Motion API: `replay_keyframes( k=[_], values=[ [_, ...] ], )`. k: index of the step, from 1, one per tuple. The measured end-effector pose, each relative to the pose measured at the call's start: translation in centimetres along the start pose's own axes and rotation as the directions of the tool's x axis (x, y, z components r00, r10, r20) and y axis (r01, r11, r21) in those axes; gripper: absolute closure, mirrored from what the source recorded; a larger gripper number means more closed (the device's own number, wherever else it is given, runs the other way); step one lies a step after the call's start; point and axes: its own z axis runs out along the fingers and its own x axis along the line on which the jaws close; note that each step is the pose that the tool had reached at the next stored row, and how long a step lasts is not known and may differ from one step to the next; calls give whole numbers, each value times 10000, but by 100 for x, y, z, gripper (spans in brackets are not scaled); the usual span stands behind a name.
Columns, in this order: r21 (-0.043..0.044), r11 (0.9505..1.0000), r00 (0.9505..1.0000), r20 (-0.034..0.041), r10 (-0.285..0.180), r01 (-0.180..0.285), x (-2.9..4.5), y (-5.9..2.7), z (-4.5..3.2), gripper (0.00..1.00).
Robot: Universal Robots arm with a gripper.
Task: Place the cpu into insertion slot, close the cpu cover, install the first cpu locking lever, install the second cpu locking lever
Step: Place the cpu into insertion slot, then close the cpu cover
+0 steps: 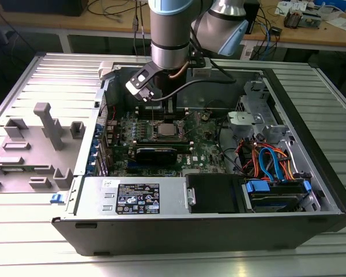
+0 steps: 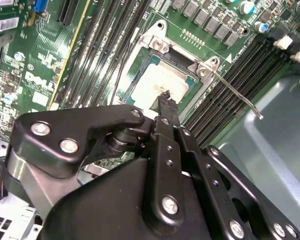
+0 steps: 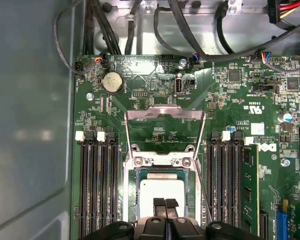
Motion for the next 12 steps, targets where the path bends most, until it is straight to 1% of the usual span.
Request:
replay_keyframes(
  k=[3, 12],
  values=[
    [3, 9996, 9996, -10, -268, 268, -1, 3, 3, 89],
    [2, 9996, 9996, -12, -290, 290, 0, 3, 4, 89]
  ],
)
